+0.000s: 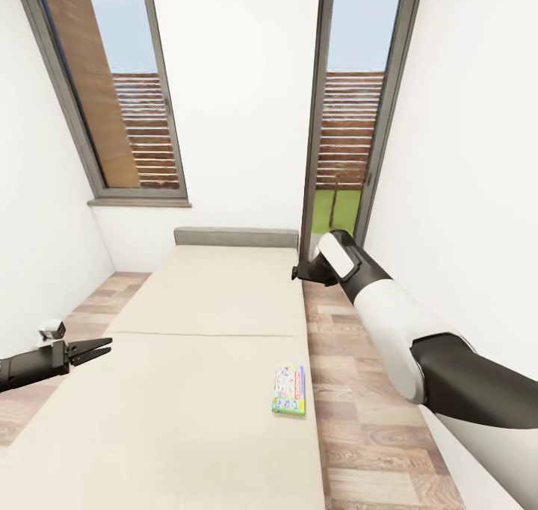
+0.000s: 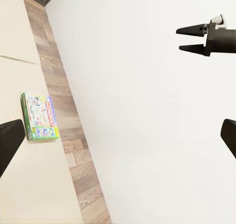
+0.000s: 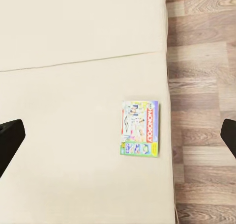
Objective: Put all the toys in the child's room - the three board games (two on the bed and one on the table), the two jigsaw puzzles on the table, and the tennis ball on the table - inside the toy box on the table in the child's room.
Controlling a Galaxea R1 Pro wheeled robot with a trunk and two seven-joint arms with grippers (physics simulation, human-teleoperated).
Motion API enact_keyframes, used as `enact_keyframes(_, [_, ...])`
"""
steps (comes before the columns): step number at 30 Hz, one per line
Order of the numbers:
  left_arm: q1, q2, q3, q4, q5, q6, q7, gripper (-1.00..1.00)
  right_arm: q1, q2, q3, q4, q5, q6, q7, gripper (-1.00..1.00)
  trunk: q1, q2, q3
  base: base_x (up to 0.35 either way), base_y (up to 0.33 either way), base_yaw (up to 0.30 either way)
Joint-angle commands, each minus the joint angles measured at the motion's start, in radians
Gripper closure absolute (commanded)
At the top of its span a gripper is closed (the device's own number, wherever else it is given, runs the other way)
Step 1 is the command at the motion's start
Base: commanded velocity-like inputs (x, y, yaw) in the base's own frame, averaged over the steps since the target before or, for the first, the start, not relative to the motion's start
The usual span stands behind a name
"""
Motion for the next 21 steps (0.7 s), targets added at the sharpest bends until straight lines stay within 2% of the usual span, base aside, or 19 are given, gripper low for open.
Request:
enact_keyframes(1, [-0.001,0.0,-0.001,0.0,-0.001,0.011,-0.004,-1.0,-0.001,0.0,0.006,-0.001,-0.011,0.001,-0.009,-1.0,0.001,-0.002,-0.004,0.0,0.0,0.0])
enact_keyframes(14, [-0.001,-0.006,-0.007,-0.001,-0.003,0.009,-0.004,-1.0,0.0,0.004,0.007,-0.001,-0.011,0.0,-0.005,-1.0,0.001,-0.002,-0.025,0.0,0.0,0.0])
enact_keyframes(21, [-0.001,-0.01,-0.029,-0.002,-0.003,0.009,-0.004,-1.0,0.002,0.004,0.009,-0.001,-0.01,0.0,-0.008,-1.0,0.001,-0.002,-0.037,0.0,0.0,0.0])
